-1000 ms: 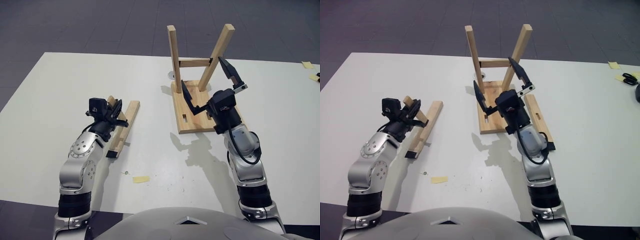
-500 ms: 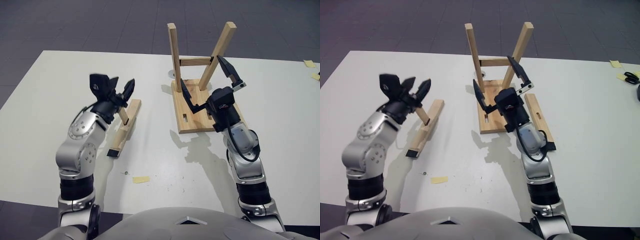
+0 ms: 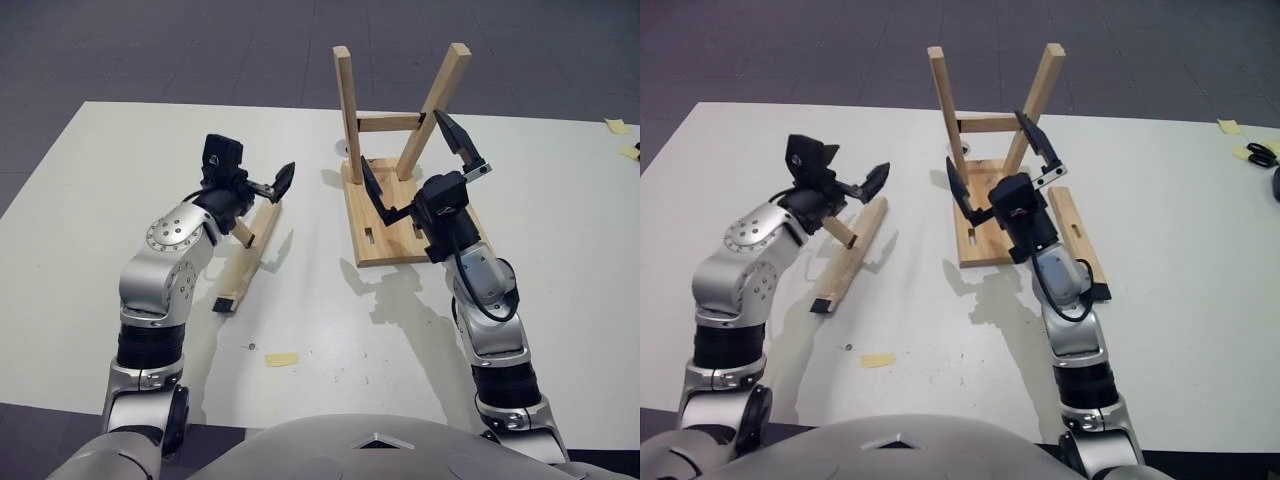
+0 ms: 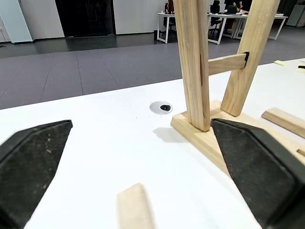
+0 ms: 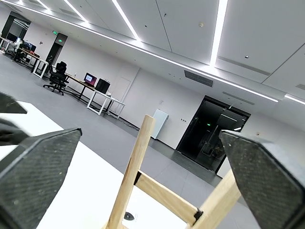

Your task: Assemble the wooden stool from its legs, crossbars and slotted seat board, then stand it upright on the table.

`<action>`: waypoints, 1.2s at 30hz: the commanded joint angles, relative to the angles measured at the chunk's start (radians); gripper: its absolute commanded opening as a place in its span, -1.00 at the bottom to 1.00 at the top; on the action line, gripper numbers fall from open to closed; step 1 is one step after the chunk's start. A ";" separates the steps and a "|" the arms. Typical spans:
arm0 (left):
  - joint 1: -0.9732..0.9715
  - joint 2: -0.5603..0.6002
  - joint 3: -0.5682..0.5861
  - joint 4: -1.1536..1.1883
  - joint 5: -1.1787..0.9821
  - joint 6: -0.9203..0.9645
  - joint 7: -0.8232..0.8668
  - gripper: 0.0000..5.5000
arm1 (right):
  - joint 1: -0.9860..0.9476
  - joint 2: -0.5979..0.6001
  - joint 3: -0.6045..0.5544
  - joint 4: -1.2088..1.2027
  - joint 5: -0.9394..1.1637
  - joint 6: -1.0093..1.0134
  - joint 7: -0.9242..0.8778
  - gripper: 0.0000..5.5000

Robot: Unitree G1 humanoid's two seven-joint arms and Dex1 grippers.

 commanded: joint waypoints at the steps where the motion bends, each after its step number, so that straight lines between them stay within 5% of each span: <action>1: 0.099 -0.044 -0.028 0.093 0.023 -0.010 -0.025 0.96 | -0.005 -0.005 -0.014 0.000 0.004 0.018 -0.001 0.96; 11: 0.055 -0.089 0.030 0.028 0.000 0.011 -0.018 0.96 | 0.031 0.008 0.008 -0.014 0.017 0.049 0.009 0.96; 15: 0.004 -0.087 0.117 0.008 -0.016 -0.003 0.018 0.96 | 0.141 -0.011 0.030 -0.116 0.239 0.402 0.142 0.96; 19: -0.026 -0.044 0.150 0.037 0.021 -0.017 0.024 0.96 | 0.242 -0.153 0.068 -0.241 0.351 0.611 0.290 0.96; 28: 0.004 -0.058 0.116 0.005 0.055 -0.017 0.028 0.96 | 0.263 -0.326 0.170 -0.206 0.140 0.645 0.297 0.96; 36: 0.013 -0.060 0.113 0.012 0.067 -0.026 0.023 0.96 | 0.230 -0.234 0.127 -0.229 0.181 0.562 0.258 0.96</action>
